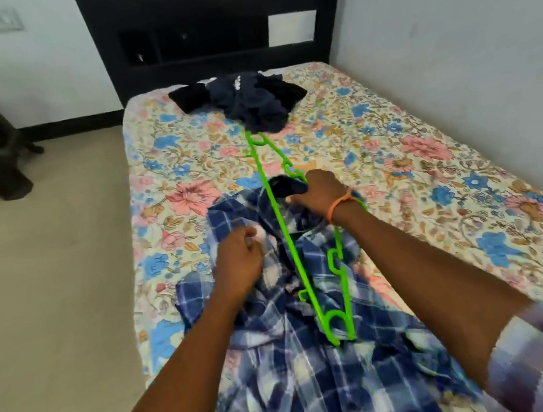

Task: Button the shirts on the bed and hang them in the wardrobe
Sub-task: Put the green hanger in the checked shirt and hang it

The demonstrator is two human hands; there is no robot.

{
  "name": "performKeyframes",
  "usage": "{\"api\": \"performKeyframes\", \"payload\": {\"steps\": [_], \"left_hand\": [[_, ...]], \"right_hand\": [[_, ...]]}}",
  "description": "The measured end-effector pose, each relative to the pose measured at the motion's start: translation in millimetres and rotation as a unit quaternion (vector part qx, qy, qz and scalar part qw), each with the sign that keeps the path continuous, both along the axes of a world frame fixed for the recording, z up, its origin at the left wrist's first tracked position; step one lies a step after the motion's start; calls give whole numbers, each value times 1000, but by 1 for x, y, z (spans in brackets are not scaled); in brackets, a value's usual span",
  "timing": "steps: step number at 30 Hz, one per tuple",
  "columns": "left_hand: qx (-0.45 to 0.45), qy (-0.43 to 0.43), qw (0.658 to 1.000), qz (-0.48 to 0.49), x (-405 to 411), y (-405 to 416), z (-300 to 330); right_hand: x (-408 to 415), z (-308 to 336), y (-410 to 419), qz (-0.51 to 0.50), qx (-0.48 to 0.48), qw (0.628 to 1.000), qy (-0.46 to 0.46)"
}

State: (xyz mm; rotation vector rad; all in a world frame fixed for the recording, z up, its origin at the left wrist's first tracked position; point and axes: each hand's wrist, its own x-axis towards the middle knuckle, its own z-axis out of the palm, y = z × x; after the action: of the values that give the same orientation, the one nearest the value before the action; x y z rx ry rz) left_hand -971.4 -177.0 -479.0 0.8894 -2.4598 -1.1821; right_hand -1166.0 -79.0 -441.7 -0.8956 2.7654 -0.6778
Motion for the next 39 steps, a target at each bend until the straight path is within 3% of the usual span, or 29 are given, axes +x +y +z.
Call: {"api": "performKeyframes", "payload": {"steps": [5,9,12,20,25,30,33,35,39], "left_hand": [[-21,-7,999,-43,-3,-8,-13],[-30,25,999,18,-14,-13,-7],[21,17,997,66,-30,-12,6],[65,51,991,102,-54,-16,33],[68,173,962,200,-51,-7,84],[-45,234,954,181,-29,0,162],[-157,163,965,129,-18,-9,188],[-176,149,970,74,-12,-14,201],[-235,85,967,-42,1,-9,229]], "right_hand": [[-26,-30,-7,-16,64,997,-27],[-25,-18,-8,8,-64,992,-107],[-11,14,-4,61,-141,980,-122],[17,98,29,152,-217,954,-139],[9,111,46,46,-168,983,63],[19,120,47,-67,-152,962,219],[29,141,44,-143,-228,940,207],[33,158,46,-187,-308,918,168],[42,186,43,-249,-444,846,158]]}}
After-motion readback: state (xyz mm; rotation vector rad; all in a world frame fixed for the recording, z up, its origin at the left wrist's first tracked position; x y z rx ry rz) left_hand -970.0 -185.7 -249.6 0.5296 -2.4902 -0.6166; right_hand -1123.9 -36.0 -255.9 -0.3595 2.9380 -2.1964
